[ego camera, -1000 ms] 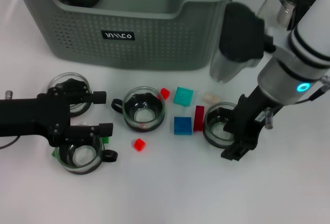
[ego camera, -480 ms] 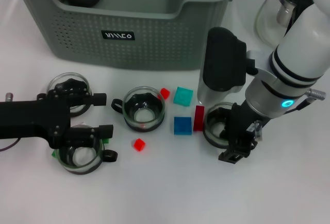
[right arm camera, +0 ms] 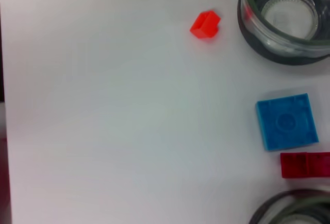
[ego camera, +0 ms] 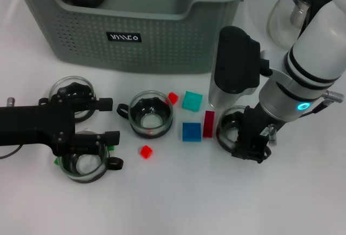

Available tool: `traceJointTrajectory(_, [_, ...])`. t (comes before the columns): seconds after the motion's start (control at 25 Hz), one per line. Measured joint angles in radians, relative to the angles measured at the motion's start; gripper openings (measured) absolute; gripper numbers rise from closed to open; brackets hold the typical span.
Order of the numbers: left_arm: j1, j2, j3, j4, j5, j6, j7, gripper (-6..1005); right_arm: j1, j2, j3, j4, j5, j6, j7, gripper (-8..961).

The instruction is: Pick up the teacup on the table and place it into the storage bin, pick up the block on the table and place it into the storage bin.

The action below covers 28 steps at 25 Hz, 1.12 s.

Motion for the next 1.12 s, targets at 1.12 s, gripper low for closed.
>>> traceJointTrajectory(1.12, [-0.021,-0.010,-0.008,0.000,-0.008,-0.010,-0.004,827,-0.058,-0.017,0.859,-0.158,0.738,-0.157,-0.256,57])
